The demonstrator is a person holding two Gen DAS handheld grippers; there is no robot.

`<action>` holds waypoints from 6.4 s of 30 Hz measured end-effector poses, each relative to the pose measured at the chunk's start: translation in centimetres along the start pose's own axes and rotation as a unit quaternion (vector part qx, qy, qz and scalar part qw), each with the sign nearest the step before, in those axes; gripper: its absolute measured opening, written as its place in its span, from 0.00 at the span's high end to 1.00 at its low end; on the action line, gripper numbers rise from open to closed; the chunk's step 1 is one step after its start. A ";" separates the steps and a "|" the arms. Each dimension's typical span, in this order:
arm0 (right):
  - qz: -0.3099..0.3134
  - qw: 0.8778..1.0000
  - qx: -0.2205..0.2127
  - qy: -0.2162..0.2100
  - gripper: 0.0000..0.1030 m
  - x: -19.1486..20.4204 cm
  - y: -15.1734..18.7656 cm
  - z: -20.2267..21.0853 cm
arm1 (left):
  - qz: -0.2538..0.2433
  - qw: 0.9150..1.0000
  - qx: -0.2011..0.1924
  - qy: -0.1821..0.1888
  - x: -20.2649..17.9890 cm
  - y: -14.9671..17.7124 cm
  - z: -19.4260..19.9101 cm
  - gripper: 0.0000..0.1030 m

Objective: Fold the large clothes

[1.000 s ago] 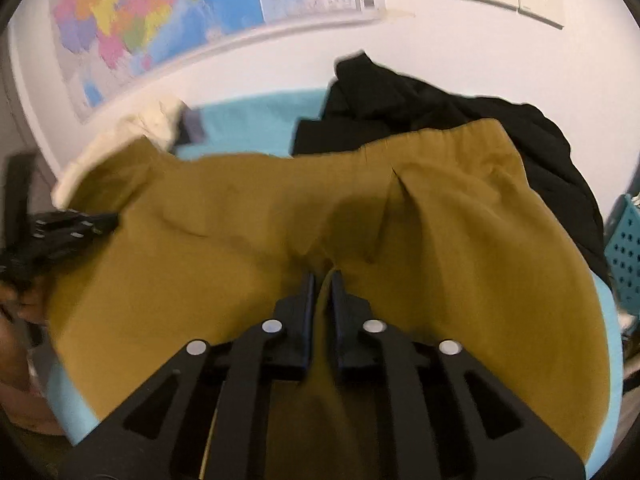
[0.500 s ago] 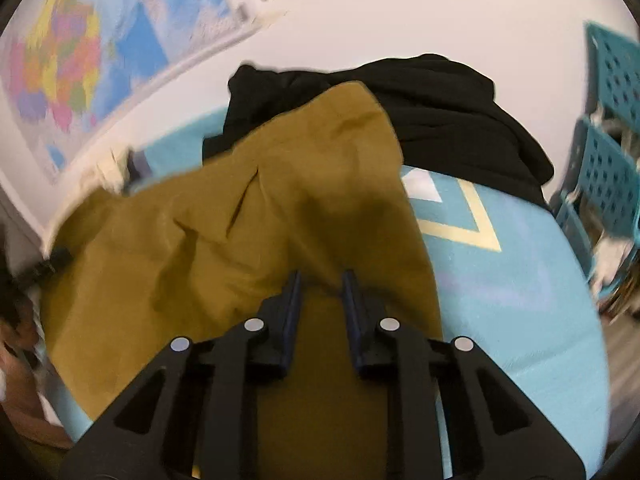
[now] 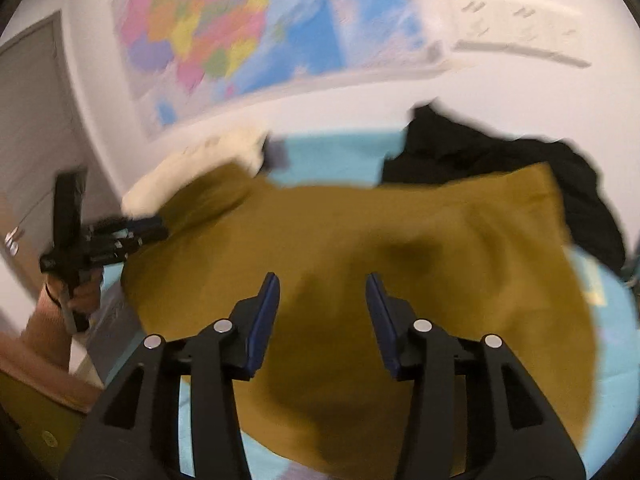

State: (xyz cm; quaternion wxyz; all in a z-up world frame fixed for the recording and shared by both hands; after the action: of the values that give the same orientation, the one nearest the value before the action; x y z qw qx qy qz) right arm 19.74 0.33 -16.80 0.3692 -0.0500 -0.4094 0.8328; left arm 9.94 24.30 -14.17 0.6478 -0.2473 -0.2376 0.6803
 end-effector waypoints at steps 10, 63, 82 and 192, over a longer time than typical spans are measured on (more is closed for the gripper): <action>-0.018 0.999 0.043 0.016 0.53 0.3 2.7 -1.5 | 0.040 0.999 0.008 0.017 2.1 3.0 -0.1 0.45; -0.088 0.991 -0.008 0.099 0.73 -4.3 5.5 5.7 | 0.039 0.995 -0.062 0.066 0.5 5.7 6.9 0.39; -0.164 0.975 -0.026 0.148 0.60 -10.7 8.7 8.4 | 0.025 0.999 0.026 0.012 -2.7 4.5 0.3 0.37; 0.162 0.986 0.048 0.006 0.75 12.9 1.3 -2.7 | 0.309 0.890 0.023 0.334 0.1 6.2 0.4 0.18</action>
State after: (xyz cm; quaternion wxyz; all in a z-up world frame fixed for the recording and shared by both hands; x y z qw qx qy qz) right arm 10.73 10.03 -16.67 0.2341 -0.1027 -0.3538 0.8997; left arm 4.92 24.09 -17.82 0.4517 -0.5059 0.0962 0.7285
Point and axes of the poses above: each gripper's, at about its wrist camera, not at the fingertips, and z roughly against the way its jaws point, x to its left, y to its underside, the point moved 6 cm from there along -z, roughly the way its jaws point, and after that the axes turned 7 degrees about x, right-handed, at the moved point
